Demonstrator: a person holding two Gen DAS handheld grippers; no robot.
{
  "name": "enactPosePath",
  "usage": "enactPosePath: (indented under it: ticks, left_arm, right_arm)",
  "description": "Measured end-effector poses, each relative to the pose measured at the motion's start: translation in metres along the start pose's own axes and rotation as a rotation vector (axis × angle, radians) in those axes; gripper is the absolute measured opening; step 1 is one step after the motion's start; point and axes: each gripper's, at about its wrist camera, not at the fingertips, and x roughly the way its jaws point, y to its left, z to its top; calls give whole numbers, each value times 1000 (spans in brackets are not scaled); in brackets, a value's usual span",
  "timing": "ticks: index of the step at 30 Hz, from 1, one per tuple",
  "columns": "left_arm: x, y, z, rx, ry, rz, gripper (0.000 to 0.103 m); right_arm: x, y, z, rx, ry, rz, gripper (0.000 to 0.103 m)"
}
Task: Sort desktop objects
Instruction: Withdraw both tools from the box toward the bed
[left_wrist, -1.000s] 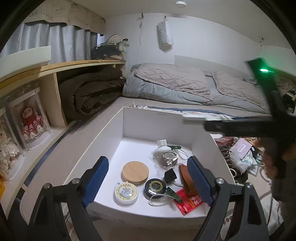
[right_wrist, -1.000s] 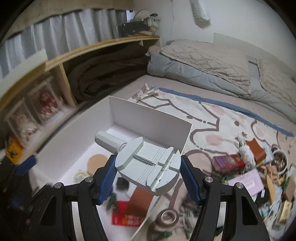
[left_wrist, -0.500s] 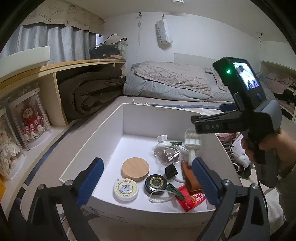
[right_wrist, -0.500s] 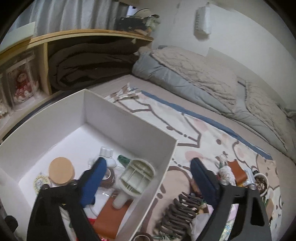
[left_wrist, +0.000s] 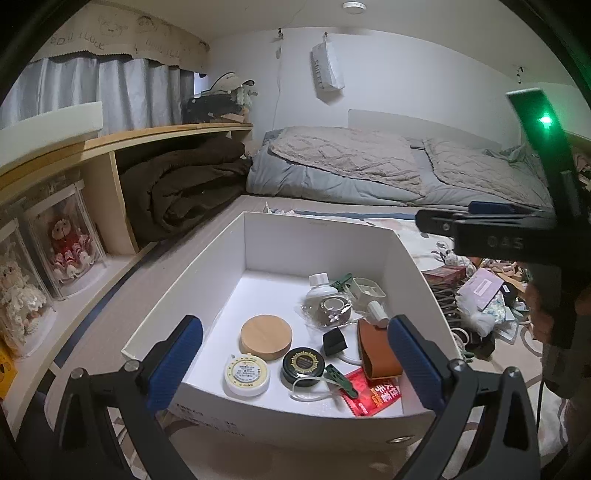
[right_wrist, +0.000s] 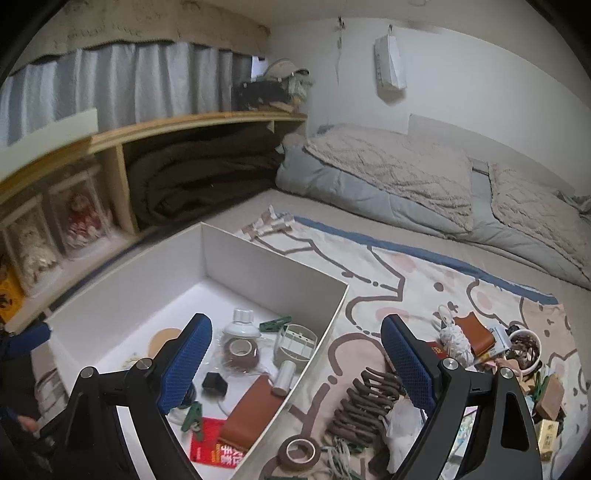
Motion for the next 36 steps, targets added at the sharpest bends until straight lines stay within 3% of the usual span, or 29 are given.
enactPosePath:
  ticks: [7, 9, 18, 36]
  left_arm:
    - [-15, -11, 6, -1, -19, -10, 103]
    - [-19, -15, 7, -2, -25, -14, 103]
    - [-41, -36, 13, 17, -57, -11, 103]
    - [-80, -73, 2, 37, -96, -3, 103]
  right_arm:
    - [-30, -8, -10, 15, -51, 30, 94]
    - [-39, -11, -14, 14, -60, 47, 103]
    - [-78, -26, -30, 37, -117, 90, 103]
    - [-130, -68, -82, 30, -152, 16, 103]
